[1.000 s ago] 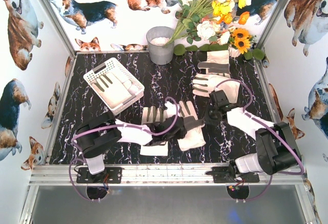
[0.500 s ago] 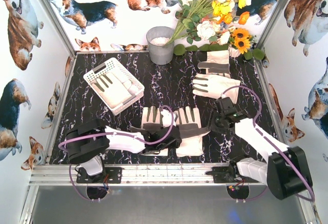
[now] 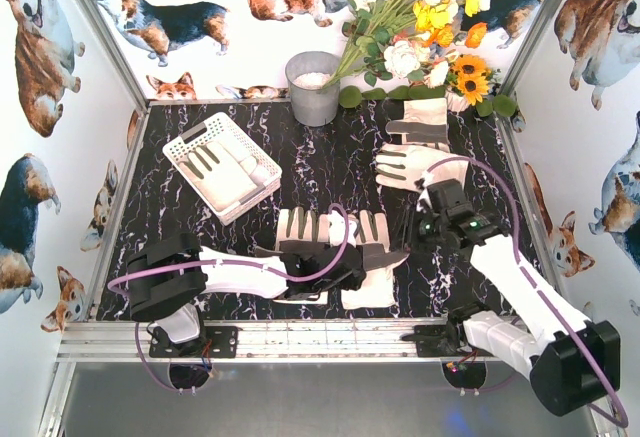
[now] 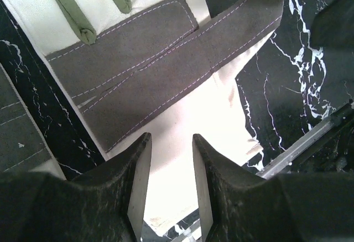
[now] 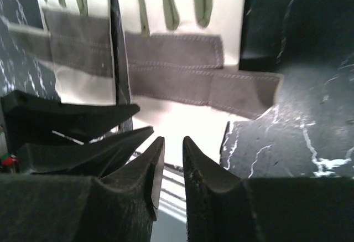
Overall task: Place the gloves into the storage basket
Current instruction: Adjust the glove at the center of the board.
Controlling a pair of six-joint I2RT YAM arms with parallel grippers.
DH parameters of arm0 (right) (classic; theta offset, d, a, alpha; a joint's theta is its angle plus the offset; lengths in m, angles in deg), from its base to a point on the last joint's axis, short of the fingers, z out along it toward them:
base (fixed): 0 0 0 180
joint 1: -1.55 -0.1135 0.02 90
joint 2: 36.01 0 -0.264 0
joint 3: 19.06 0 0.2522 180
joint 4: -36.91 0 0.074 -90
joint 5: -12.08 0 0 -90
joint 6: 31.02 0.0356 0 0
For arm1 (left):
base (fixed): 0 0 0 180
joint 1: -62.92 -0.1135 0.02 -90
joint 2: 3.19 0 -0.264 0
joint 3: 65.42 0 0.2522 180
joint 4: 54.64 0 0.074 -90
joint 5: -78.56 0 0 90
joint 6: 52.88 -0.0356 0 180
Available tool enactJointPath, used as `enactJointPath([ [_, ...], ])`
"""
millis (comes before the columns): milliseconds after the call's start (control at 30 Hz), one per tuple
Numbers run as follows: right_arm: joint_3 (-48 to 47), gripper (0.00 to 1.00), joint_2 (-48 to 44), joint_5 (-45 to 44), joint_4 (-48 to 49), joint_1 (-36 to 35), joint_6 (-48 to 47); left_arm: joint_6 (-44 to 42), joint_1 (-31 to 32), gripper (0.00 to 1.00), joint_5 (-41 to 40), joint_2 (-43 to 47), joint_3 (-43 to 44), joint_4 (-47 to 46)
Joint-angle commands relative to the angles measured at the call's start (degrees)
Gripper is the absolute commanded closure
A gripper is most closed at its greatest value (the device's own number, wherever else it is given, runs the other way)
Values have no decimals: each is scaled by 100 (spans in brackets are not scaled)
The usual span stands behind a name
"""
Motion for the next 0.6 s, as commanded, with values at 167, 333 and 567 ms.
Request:
enactJointPath([
  [167, 332, 81, 511, 546, 482, -355, 311, -92, 26, 70, -100, -164, 151, -193],
  [333, 286, 83, 1064, 316, 723, -450, 303, -76, 17, 71, -205, -331, 194, -205],
  [567, 365, 84, 1471, -41, 1164, -470, 322, 82, 8, 72, -334, -515, 250, -1],
])
